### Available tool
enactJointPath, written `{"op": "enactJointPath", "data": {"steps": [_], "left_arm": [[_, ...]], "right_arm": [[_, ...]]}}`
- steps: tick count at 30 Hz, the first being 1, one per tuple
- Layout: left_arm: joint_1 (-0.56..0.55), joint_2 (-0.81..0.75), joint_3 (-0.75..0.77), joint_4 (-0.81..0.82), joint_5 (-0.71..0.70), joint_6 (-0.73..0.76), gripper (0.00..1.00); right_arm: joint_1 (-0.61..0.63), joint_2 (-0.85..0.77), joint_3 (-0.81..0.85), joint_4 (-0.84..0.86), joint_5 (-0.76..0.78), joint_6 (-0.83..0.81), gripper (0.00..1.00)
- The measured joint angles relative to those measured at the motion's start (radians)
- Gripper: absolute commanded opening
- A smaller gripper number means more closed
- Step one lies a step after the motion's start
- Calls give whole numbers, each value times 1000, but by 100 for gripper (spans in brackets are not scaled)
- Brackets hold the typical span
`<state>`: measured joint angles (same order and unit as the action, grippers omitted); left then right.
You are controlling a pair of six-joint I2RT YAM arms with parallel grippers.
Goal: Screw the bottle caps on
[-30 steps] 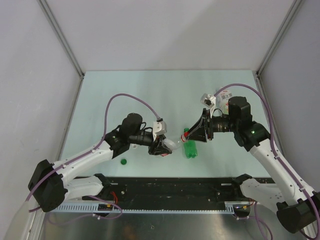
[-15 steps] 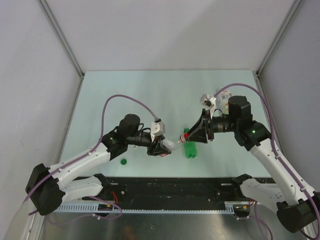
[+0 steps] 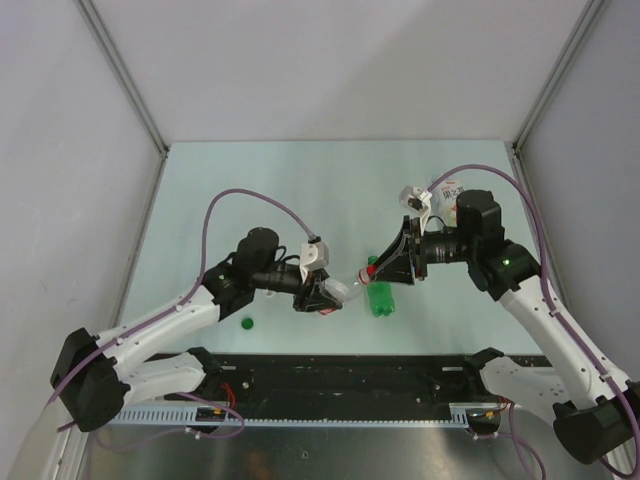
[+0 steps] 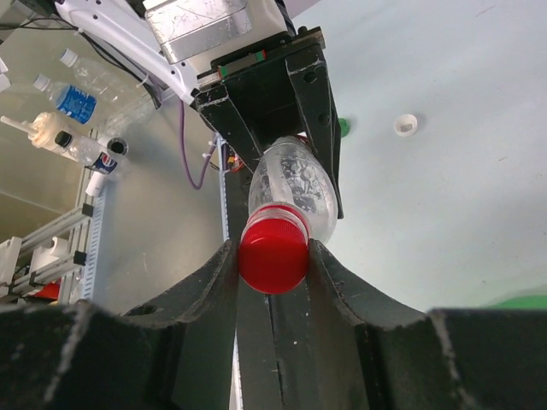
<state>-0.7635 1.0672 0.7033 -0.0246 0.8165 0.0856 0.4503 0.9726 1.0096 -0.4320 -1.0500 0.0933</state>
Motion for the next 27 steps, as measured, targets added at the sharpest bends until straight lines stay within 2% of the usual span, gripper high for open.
{"op": "enactJointPath", "data": {"steps": [10, 19, 27], "left_arm": [[0, 24, 0, -2, 6, -87, 28], [1, 25, 0, -28, 30, -105, 27], [7, 31, 25, -78, 0, -85, 25]], "right_arm": [[34, 0, 12, -29, 79, -28, 25], [68, 11, 32, -79, 126, -71, 24], [109, 40, 53, -92, 221, -54, 15]]}}
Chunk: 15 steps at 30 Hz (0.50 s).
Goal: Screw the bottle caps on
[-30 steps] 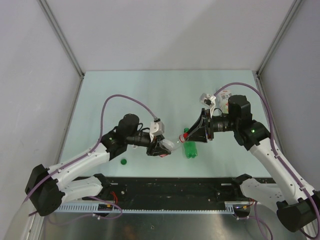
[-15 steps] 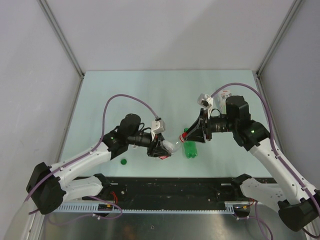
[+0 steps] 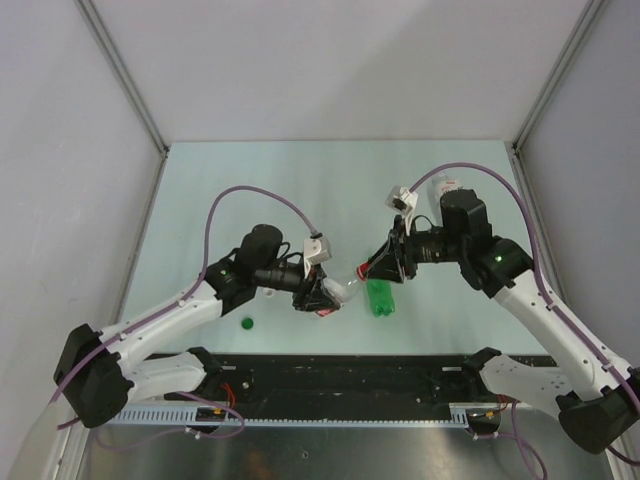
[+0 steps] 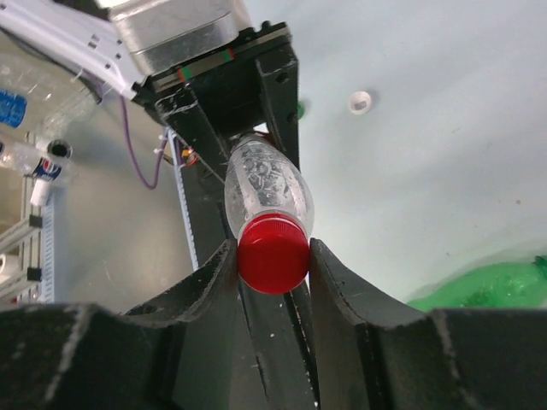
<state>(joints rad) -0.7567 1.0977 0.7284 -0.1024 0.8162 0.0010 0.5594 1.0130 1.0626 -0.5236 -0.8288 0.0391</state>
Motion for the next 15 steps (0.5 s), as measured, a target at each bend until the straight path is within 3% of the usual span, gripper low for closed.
{"op": "enactJointPath", "data": {"steps": [8, 15], "left_arm": [[7, 35, 66, -58, -167, 34, 23], [7, 55, 83, -57, -319, 84, 22]], "right_arm": [[2, 43, 10, 63, 188, 168, 8], [10, 98, 11, 118, 377, 467, 12]]}}
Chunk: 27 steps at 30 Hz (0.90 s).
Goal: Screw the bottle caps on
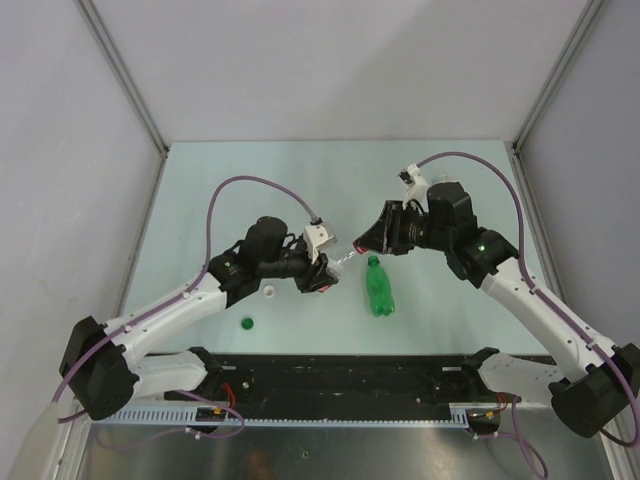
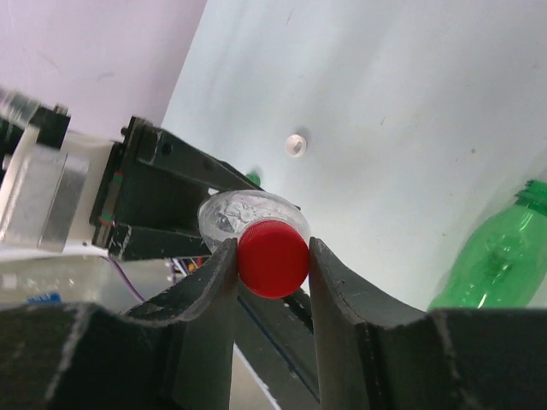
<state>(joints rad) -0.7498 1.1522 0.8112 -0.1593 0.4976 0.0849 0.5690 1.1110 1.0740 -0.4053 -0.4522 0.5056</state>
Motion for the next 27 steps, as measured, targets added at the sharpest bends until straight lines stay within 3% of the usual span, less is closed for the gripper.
{"op": "enactJointPath", "data": {"steps": [4, 10, 12, 14, 22, 27], "left_arm": [[0, 7, 0, 23, -7, 29, 21], [-3, 27, 0, 91, -10, 27, 20], [-12, 35, 0, 140, -15, 27, 20], [-16, 39, -6, 179, -25, 23, 19], [-17, 35, -39, 223, -20, 16, 19], [-16, -31, -82, 225, 121, 47, 21]], "right_arm": [[6, -1, 0, 11, 58, 95, 27], [13, -6, -1, 34, 78, 119, 67], [27, -6, -3, 37, 72, 114, 86], [38, -13, -6, 38, 69, 98, 96], [38, -139, -13, 36, 66, -14, 99], [38, -252, -13, -2, 34, -224, 99]]}}
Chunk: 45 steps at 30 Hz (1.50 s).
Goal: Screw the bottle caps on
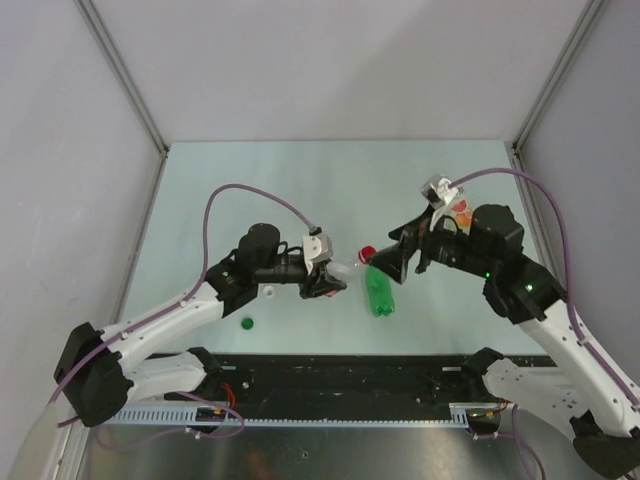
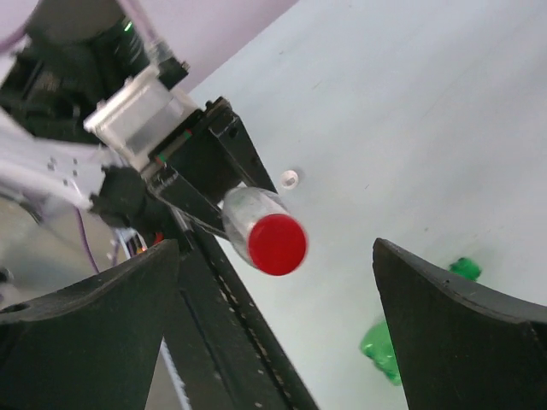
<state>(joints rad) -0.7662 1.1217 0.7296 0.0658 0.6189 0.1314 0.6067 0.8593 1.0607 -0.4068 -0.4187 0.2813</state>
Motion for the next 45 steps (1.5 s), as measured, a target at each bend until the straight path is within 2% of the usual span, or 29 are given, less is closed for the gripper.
{"op": "enactJointPath", "data": {"steps": [4, 8, 13, 18, 24, 38, 45], "left_arm": [[0, -47, -11, -8, 145, 36, 22], [0, -67, -18, -16, 241, 59, 22], [0, -74, -25, -25, 299, 72, 22], [0, -85, -28, -29, 313, 80, 23], [0, -87, -28, -31, 313, 80, 23], [0, -89, -28, -39, 301, 78, 24], [-2, -139, -28, -77, 156, 57, 24]], "right_arm": [[0, -70, 0, -41, -113, -191, 99], [3, -109, 0, -48, -238, -347, 92], [12, -113, 0, -45, -373, -476, 85], [28, -75, 0, -45, -431, -533, 80], [67, -17, 0, -47, -426, -571, 71], [148, 1, 0, -48, -336, -596, 24], [163, 22, 0, -10, -223, -479, 8]]}}
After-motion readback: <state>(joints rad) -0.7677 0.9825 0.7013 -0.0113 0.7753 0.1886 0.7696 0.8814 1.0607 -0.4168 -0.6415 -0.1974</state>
